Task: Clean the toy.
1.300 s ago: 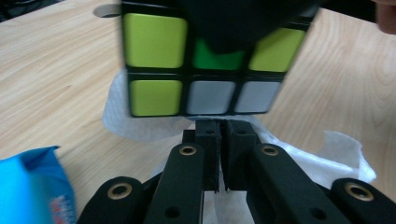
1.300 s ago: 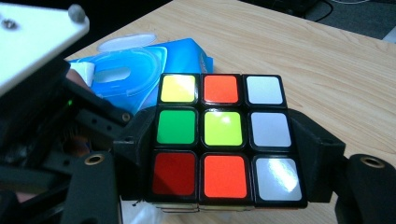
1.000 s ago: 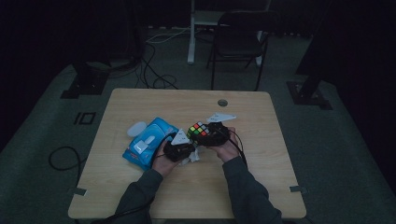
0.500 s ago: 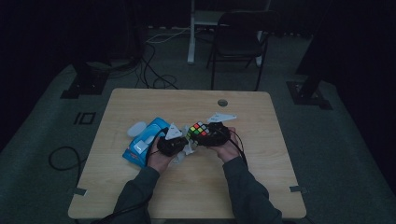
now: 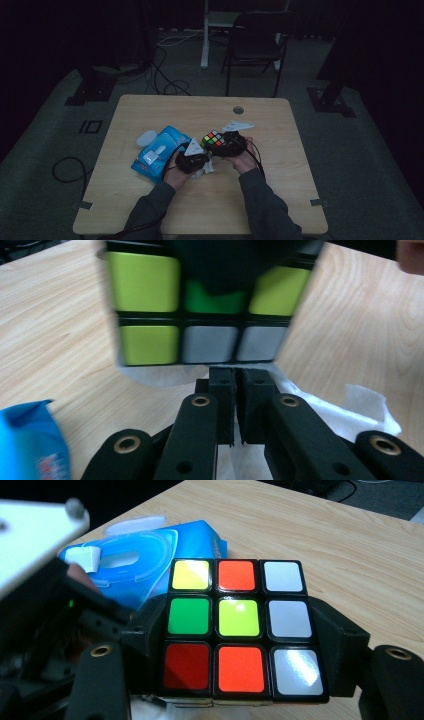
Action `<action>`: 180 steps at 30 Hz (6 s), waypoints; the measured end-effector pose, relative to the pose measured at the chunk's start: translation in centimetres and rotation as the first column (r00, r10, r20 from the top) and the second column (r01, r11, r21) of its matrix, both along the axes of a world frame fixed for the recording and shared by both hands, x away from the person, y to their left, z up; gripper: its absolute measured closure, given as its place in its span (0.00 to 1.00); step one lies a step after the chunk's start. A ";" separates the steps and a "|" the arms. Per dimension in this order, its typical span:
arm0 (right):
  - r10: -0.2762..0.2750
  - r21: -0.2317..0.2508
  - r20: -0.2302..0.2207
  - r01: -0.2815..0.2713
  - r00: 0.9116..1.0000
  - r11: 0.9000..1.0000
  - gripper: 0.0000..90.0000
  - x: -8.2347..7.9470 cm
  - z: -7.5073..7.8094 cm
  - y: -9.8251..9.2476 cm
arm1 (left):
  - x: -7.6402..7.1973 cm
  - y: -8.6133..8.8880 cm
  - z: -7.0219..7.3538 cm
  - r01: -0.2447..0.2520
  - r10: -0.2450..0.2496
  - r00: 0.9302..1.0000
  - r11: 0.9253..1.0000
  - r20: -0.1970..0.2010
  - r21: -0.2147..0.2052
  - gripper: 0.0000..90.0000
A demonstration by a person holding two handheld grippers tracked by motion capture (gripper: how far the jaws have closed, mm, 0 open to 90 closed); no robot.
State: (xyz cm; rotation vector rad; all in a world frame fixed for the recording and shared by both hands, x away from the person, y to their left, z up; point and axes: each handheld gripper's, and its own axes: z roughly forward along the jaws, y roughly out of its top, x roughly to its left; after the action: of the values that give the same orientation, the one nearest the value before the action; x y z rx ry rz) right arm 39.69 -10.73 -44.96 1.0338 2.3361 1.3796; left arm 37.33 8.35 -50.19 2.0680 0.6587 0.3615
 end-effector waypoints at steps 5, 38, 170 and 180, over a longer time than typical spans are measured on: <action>0.008 -0.001 0.004 -0.008 1.000 1.000 0.38 -0.2 0.0 -0.2 | 0.6 1.2 0.6 -0.060 0.060 0.998 0.998 0.002 -0.003 0.97; 0.127 -0.099 0.010 -0.125 0.992 0.987 0.38 -1.7 -2.8 1.2 | 2.7 2.8 4.2 -0.106 0.109 0.994 0.991 0.026 -0.087 0.97; 0.123 -0.156 0.065 -0.111 0.990 0.981 0.38 -1.4 -3.0 0.9 | 3.2 4.4 3.5 -0.100 0.092 0.994 0.983 -0.060 -0.156 0.97; 0.049 -0.153 0.041 -0.043 0.998 0.987 0.38 -0.4 -2.9 0.9 | 2.0 4.5 3.1 -0.111 0.107 0.994 0.983 -0.037 -0.145 0.97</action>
State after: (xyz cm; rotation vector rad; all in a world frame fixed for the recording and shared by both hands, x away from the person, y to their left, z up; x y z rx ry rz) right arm 39.29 -9.82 -47.90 0.9019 2.4034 1.2051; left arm 39.29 12.86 -47.13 1.9052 0.7953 0.3352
